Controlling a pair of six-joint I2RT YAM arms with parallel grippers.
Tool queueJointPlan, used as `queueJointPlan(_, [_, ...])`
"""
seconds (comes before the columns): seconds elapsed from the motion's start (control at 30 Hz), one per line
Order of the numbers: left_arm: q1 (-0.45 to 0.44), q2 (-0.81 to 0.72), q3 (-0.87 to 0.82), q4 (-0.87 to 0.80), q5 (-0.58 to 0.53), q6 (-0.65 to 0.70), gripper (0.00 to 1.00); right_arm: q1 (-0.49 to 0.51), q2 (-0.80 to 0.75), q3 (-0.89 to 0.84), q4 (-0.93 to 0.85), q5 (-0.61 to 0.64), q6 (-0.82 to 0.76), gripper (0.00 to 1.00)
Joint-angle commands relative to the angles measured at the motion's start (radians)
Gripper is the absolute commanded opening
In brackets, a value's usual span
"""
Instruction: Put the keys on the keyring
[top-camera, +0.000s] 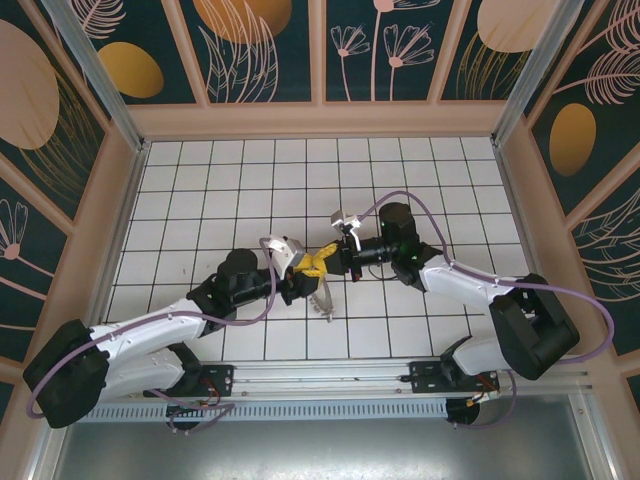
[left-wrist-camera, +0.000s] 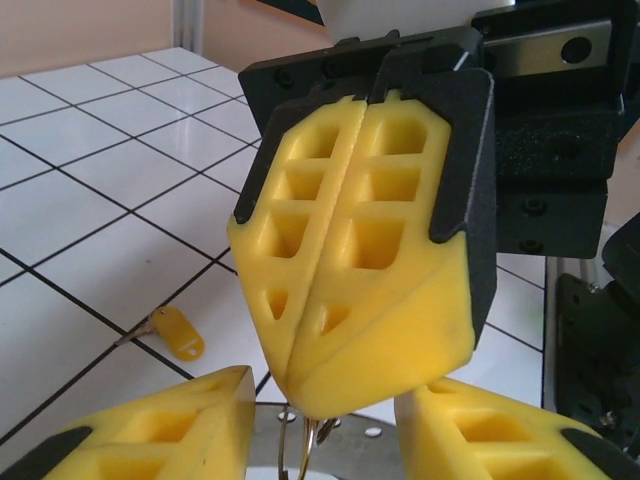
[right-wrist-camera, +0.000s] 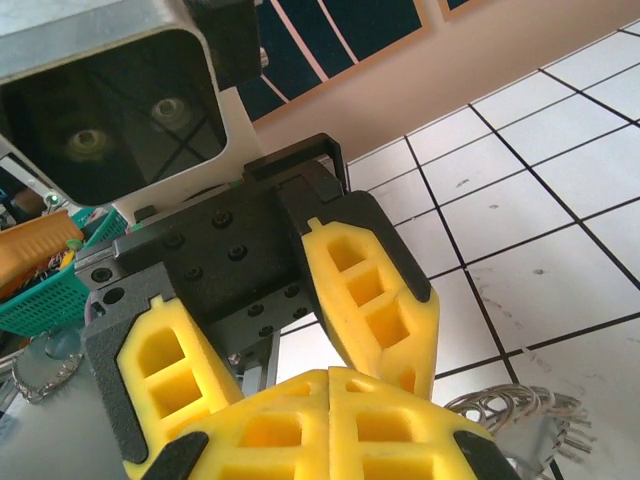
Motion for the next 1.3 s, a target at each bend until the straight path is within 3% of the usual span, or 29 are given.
queueJointPlan(0.0, [0.003,0.012,0.033,0.022,0.014,0.004,0.38,0.011,-0.028,-0.017,0.093,-0.053,0.029,0.0])
queueJointPlan(0.13, [0.004,0.037,0.035,0.016,0.015,0.012,0.38,0.013,-0.041,-0.028,0.109,-0.061,0.04,0.0])
queueJointPlan(0.27, [0.003,0.044,0.037,0.02,0.01,0.016,0.28,0.013,-0.051,-0.042,0.139,-0.069,0.057,0.0])
queueJointPlan(0.37, [0.003,0.041,0.037,0.026,0.006,0.016,0.15,0.015,-0.05,-0.048,0.144,-0.073,0.058,0.0])
queueJointPlan(0.43, [0.003,0.037,0.038,0.027,0.006,0.015,0.0,0.017,-0.051,-0.052,0.148,-0.075,0.059,0.0])
queueJointPlan(0.73, [0.004,0.011,0.03,0.004,-0.035,0.021,0.0,0.014,-0.076,-0.069,0.135,-0.05,0.054,0.0])
queueJointPlan(0.87, [0.004,0.019,0.04,-0.047,-0.155,0.0,0.0,-0.016,-0.094,-0.092,0.12,0.019,0.081,0.01])
queueJointPlan(0.97, [0.009,0.039,0.079,-0.149,-0.322,-0.039,0.0,-0.061,-0.108,-0.072,-0.003,0.145,0.07,0.23])
queueJointPlan(1.07, [0.033,0.049,0.117,-0.244,-0.428,-0.11,0.02,-0.066,-0.071,0.039,-0.285,0.32,-0.05,0.44])
queueJointPlan(1.17, [0.067,0.072,0.148,-0.343,-0.521,-0.217,0.19,-0.052,0.043,0.193,-0.535,0.483,-0.138,0.53])
queueJointPlan(1.27, [0.09,0.091,0.151,-0.395,-0.556,-0.33,0.36,0.007,0.178,0.336,-0.697,0.607,-0.219,0.55])
